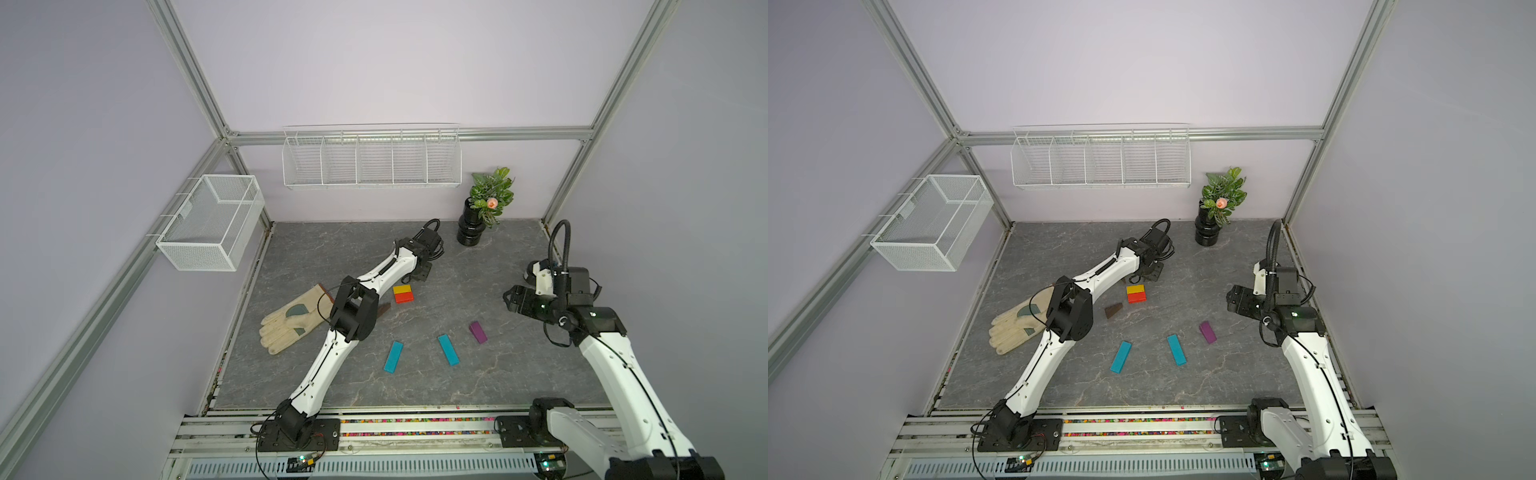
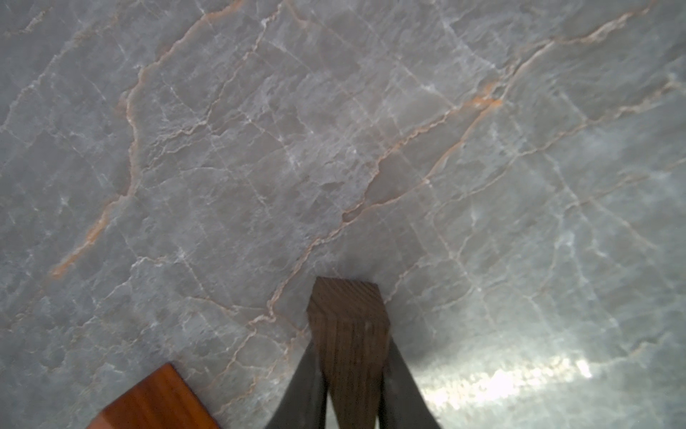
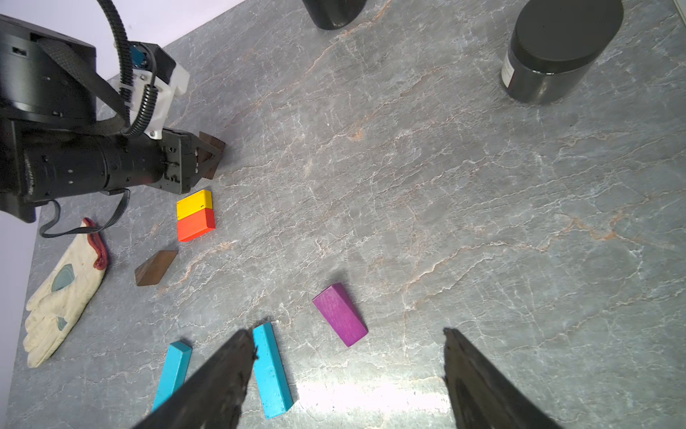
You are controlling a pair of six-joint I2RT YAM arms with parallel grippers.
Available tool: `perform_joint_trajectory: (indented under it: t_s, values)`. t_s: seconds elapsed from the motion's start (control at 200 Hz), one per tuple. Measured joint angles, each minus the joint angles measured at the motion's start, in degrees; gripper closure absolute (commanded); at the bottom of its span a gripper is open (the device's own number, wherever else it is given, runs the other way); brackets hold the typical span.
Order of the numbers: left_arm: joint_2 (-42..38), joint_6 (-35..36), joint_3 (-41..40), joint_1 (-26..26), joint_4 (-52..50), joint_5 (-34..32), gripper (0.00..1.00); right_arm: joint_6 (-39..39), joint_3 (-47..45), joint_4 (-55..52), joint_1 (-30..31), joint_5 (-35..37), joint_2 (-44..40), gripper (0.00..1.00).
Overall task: Assemble a small pinwheel with building blocks
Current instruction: Assemble the building block at the center of the board.
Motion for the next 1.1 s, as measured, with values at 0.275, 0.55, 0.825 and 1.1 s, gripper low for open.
perform_joint_trajectory:
  t_s: [0.275, 0.55, 0.825, 1.1]
  values:
    - [-0.02, -0.15, 0.0, -0.02, 1.01, 1.51, 0.6, 0.0, 0.0, 0.0, 0.0, 0.0, 0.02, 0.18]
    - [-1.07, -1.22, -1.9, 0.17, 1.44, 1.84, 0.58, 0.0, 0.0, -0.02, 0.0, 0.0, 0.02, 0.18]
    - [-4.22, -4.17, -5.68, 0.61, 2.05, 3.78, 0.59, 0.02, 0.0, -0.02, 0.0, 0.0, 0.02, 0.17]
    - [-4.22, -5.68, -5.97, 0.7, 2.23, 5.57, 0.68, 0.02, -0.11, 0.04, 0.0, 0.0, -0.04, 0.17]
